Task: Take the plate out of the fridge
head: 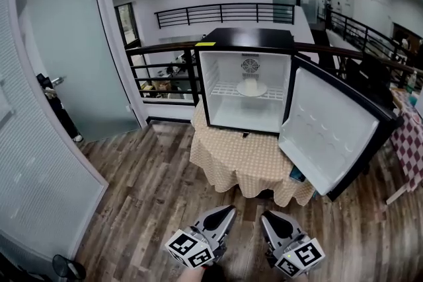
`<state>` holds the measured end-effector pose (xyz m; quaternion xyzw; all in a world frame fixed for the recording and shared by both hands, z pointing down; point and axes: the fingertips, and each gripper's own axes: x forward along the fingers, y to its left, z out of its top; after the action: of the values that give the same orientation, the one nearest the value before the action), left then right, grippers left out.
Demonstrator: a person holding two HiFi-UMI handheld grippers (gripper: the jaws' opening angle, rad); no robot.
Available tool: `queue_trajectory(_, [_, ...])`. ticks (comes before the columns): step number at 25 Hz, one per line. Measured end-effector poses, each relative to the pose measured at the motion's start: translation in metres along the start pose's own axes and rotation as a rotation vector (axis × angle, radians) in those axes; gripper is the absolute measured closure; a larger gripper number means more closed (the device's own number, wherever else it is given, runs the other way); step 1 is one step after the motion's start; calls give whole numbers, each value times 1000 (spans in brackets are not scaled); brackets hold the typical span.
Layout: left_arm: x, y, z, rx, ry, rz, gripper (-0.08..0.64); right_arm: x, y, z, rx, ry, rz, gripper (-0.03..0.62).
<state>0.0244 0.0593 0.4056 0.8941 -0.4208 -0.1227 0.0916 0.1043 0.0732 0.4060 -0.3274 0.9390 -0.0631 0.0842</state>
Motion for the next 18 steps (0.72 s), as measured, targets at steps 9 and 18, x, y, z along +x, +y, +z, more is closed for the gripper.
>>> queue_trajectory(9, [52, 78, 13, -4, 6, -32, 551, 81, -44, 2, -14, 9, -22, 543])
queue_trajectory(18, [115, 145, 33, -21, 53, -127, 551, 162, -96, 7, 29, 6, -100, 543])
